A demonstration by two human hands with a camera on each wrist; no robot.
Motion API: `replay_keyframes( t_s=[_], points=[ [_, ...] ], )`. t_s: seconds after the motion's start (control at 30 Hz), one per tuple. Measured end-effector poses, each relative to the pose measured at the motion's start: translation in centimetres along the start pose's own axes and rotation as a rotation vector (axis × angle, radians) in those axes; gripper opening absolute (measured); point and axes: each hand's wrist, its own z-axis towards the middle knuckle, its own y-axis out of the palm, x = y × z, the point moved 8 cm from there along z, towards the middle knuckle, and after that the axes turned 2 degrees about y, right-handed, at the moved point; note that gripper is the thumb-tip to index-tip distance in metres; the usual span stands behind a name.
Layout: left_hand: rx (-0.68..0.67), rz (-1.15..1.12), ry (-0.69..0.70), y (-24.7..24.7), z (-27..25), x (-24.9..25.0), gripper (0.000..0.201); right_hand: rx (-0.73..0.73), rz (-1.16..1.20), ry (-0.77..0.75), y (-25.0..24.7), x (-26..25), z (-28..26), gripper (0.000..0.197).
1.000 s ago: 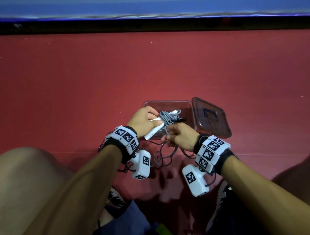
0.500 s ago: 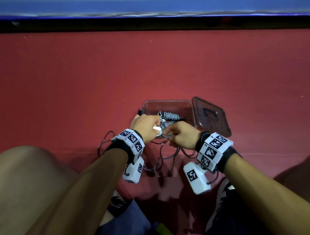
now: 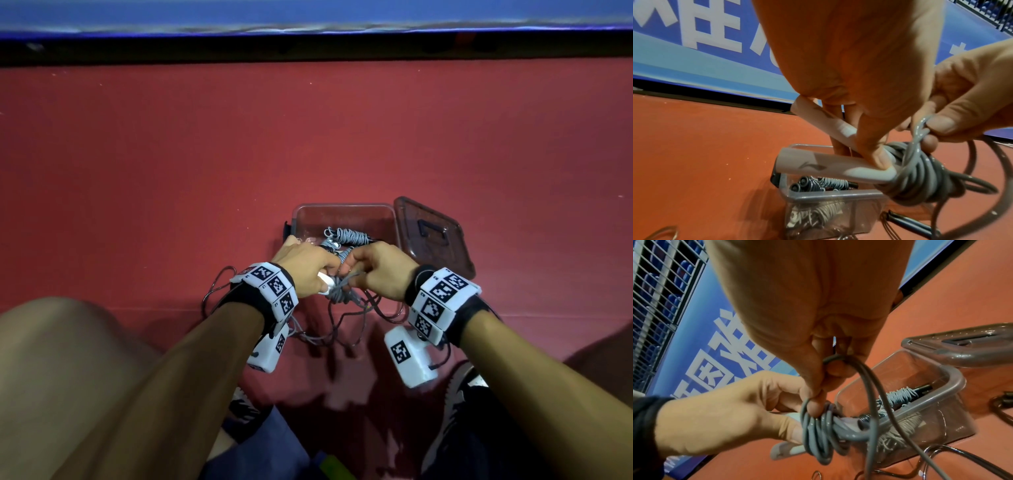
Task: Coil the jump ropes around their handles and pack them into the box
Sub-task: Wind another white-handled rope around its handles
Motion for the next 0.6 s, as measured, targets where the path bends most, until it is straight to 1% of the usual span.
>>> replay_keyframes(
  t_s=[0.07,0.17,0.27,0.33,0.4,0.53,0.6],
  points=[
    [-0.033,-0.03,0.01,-0.1,0.0,0.0,0.016,0.016,0.009,-0.032,-0.1,-0.5,-0.3,0.018],
    [-0.076,-0.095,0.026,0.3,0.0,0.1,0.016,0.096,-0.041,-0.065,-0.7,-0.9,-0.5,0.009],
    [-0.106,-0.172,0.032,0.9,0.0,-0.1,0.024,0.17,-0.058,-0.071,-1.3,-0.7,-0.6,0.002],
    [-0.112,-0.217,0.033,1.1,0.1,-0.2,0.031,0.223,-0.05,-0.063,-1.8,-0.2,-0.6,0.01],
    [-0.099,-0.277,0.018,0.9,0.1,-0.5,0.031,0.243,-0.022,-0.056,-2.0,0.4,-0.3,0.017],
    [-0.077,-0.349,-0.021,0.6,0.1,-1.2,0.024,0.189,0.012,-0.015,-1.8,1.9,0.3,0.027],
    [-0.069,-0.336,-0.029,0.4,0.0,-1.2,0.021,0.173,0.002,-0.008,-1.8,2.0,0.3,0.026]
  ],
)
